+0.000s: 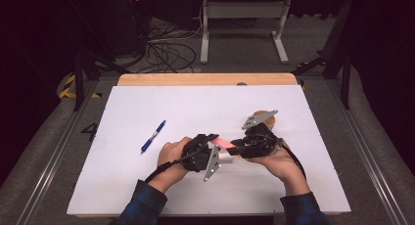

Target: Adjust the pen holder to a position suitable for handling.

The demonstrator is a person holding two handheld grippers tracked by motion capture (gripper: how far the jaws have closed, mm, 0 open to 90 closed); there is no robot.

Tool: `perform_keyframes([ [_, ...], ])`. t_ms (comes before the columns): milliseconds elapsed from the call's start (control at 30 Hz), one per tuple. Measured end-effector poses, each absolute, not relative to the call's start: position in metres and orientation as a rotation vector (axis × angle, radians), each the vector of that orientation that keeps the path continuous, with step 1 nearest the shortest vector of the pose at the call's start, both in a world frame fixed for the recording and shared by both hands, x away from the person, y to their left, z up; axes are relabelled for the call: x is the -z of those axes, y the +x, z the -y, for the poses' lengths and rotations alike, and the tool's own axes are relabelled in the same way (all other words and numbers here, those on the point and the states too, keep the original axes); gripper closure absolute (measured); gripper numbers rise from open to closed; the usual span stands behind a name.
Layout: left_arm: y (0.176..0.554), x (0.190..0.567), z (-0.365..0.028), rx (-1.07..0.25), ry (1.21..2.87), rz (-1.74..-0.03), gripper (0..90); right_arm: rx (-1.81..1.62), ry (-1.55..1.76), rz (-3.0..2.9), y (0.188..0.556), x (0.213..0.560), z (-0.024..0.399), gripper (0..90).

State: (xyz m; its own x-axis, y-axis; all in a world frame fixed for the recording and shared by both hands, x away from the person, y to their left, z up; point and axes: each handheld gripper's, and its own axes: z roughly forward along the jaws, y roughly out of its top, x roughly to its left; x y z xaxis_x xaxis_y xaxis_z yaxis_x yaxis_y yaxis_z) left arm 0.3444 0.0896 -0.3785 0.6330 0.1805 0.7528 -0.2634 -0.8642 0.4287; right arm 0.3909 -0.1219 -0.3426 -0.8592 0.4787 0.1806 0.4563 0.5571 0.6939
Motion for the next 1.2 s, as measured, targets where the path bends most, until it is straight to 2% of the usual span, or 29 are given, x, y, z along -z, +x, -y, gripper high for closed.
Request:
perform_keyframes([
  [200, 0.344, 0.379, -0.089, -1.161, 2.35, 0.076, 61.4, -1.252, 0.824, -2.747, 0.39, 0.34, 0.123, 65.4],
  [567, 0.342, 0.384, -0.082, -1.144, 2.382, 0.15, 72.2, -1.319, 0.857, -2.732, 0.391, 0.337, 0.131, 65.3],
  [600, 0.342, 0.384, -0.082, -1.135, 2.382, 0.143, 74.9, -1.339, 0.87, -2.726, 0.392, 0.337, 0.132, 64.7],
  [833, 0.345, 0.38, -0.084, -1.038, 2.382, 0.08, 75.4, -1.376, 0.874, -2.698, 0.392, 0.335, 0.134, 64.2],
  [1000, 0.352, 0.379, -0.087, -0.912, 2.348, -0.048, 75.5, -1.419, 0.851, -2.637, 0.391, 0.331, 0.137, 58.5],
  [1100, 0.359, 0.379, -0.088, -0.815, 2.308, -0.141, 75.4, -1.446, 0.826, -2.503, 0.389, 0.329, 0.147, 46.9],
  [1167, 0.365, 0.379, -0.09, -0.719, 2.254, -0.24, 75.4, -1.466, 0.822, -2.461, 0.389, 0.33, 0.151, 45.0],
  [1200, 0.365, 0.379, -0.09, -0.719, 2.254, -0.24, 75.4, -1.473, 0.824, -2.445, 0.388, 0.33, 0.152, 42.7],
])
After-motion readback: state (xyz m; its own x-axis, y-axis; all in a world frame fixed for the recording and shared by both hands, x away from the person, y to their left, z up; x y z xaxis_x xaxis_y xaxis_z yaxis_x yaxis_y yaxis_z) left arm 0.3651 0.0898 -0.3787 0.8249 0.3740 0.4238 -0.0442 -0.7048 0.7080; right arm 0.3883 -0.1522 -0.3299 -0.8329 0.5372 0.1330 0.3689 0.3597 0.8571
